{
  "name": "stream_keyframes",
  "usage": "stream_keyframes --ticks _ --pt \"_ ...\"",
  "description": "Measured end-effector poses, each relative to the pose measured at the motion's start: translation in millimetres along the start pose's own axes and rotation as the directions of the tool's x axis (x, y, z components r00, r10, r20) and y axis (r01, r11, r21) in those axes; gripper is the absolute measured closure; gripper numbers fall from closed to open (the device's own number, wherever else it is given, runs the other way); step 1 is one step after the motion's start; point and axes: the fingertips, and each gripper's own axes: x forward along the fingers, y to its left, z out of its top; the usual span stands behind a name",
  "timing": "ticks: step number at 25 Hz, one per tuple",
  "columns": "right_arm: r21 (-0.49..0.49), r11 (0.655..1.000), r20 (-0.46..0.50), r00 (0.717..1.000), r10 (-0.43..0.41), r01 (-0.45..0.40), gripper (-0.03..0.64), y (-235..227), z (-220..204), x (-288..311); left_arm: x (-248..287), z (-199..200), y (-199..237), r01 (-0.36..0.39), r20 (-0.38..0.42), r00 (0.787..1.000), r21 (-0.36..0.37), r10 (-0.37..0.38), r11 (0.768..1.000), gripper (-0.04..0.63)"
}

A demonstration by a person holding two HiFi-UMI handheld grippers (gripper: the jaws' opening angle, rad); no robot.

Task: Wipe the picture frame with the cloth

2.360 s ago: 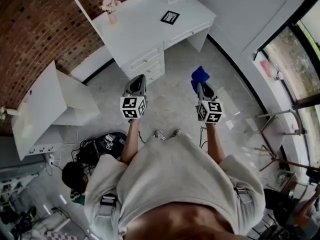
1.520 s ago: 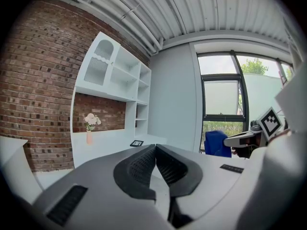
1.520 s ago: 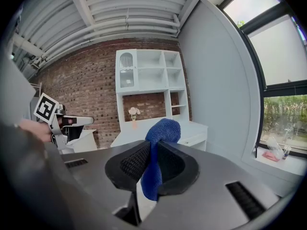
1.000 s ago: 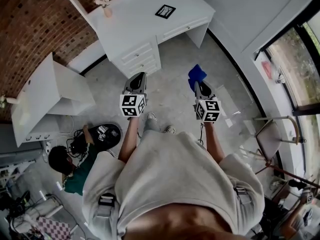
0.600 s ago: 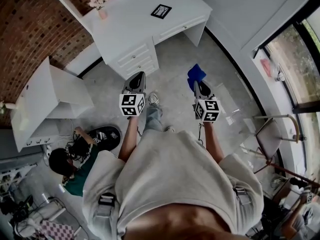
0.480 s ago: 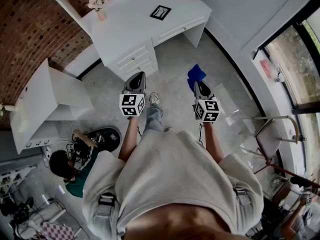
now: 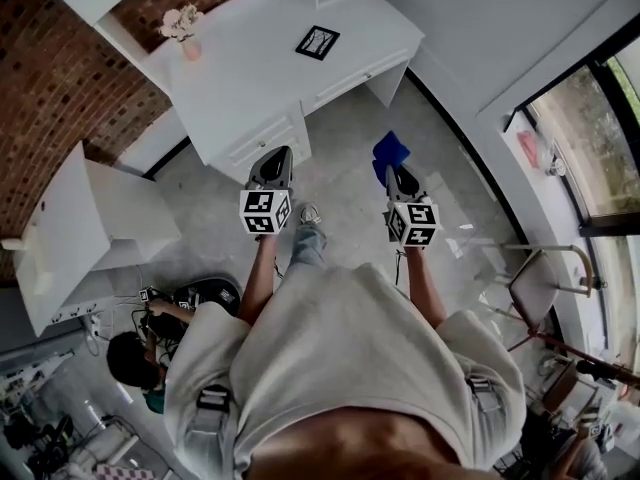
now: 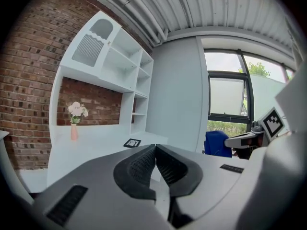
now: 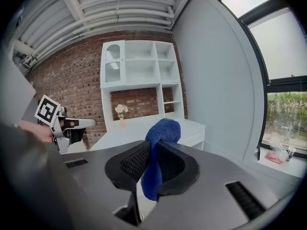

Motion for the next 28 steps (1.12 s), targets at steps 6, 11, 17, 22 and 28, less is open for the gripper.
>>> stream_keyframes --ticks 6,11,17,22,28 --pt "0.0 0.999 -0.016 0.999 -0.032 0.032 0.558 -2.1 23.4 62.2 57.7 15.2 42.7 0.041 -0.011 0.999 -0.01 -0.041 0.999 0.578" --pt "-0.003 0.999 -0.022 0.998 -0.051 0.051 0.558 -0.1 45.5 110.8 99.5 28.8 79.4 0.066 -0.017 0.998 -0.018 -0.067 0.998 0.578" --pt "-0.012 0.997 -0.028 0.997 -0.076 0.076 0.558 4.5 66.2 161.2 142.3 42.3 123.6 0.087 -0.012 0.996 -0.033 -0.088 0.996 0.578" --pt "-0.022 0.995 -0.02 0.995 -0.095 0.094 0.558 4.6 81.6 196.3 173.1 53.7 149.2 0.112 -0.004 0.994 -0.027 -0.112 0.993 0.578" --pt "-0.025 0.994 -0.024 0.994 -0.105 0.105 0.558 8.5 88.1 229.3 196.8 56.2 174.9 0.126 -0.006 0.992 -0.028 -0.126 0.992 0.578"
